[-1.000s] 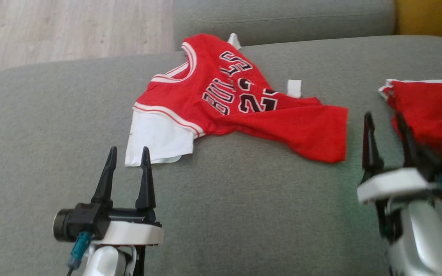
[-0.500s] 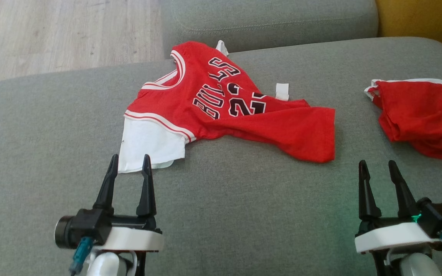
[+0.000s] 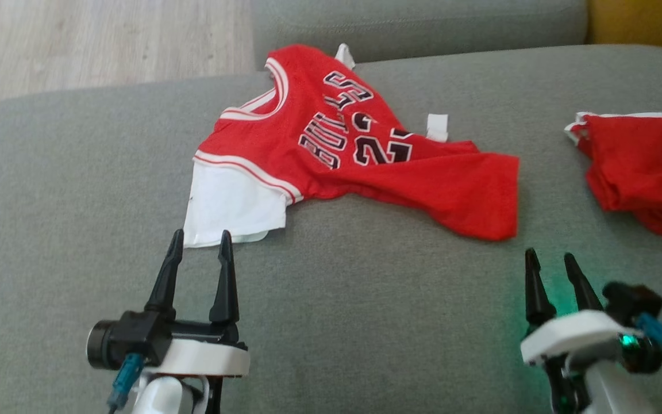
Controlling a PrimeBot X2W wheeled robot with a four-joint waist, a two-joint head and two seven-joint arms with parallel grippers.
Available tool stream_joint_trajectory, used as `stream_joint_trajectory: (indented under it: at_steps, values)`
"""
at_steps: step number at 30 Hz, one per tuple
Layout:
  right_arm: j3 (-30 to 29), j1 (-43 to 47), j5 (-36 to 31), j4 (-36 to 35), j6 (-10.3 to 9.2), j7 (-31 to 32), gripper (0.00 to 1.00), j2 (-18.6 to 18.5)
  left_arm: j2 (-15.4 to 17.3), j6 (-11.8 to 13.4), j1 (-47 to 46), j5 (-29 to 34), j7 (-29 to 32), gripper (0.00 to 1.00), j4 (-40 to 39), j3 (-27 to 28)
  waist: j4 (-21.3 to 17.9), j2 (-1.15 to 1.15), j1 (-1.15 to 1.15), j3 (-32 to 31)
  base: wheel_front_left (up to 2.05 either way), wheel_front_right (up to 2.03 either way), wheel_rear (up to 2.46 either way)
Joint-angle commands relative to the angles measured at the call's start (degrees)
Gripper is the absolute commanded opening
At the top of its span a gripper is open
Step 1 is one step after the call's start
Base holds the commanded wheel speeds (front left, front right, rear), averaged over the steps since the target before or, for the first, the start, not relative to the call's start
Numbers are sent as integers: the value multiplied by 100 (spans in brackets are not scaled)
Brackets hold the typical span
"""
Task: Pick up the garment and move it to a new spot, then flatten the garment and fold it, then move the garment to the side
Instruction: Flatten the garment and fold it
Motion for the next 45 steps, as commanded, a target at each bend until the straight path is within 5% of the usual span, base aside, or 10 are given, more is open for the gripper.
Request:
stream_joint_trajectory:
  at_steps: [1,8,18,19,20,35,45]
  values:
    - [122,-376,59,47,37,21,100,-25,18,-35,-258,31,-29,100,-184,130,68,0,0,77,0,0,0]
    - [36,-1256,-54,1485,37,11,100,-25,18,-79,-413,85,-29,100,-140,113,306,0,0,289,0,0,0]
    - [34,-1823,-423,2384,37,-189,100,-25,18,-95,-443,99,-29,100,-131,120,450,0,0,341,0,0,0]
    - [58,-1888,-491,2471,37,-214,81,-25,18,-90,-445,98,-29,100,-128,122,460,0,0,340,0,0,0]
    - [93,-1916,-524,2487,37,-224,0,-25,18,-88,-447,98,-29,100,-128,128,459,0,0,341,0,0,0]
    - [396,-1145,-471,1196,37,-251,0,-25,18,-20,-249,40,-29,100,-107,192,151,0,0,-45,0,0,0]
    - [-581,-411,-472,70,37,635,0,-25,18,67,-85,-52,-29,100,-205,145,-75,0,0,-201,0,0,0]
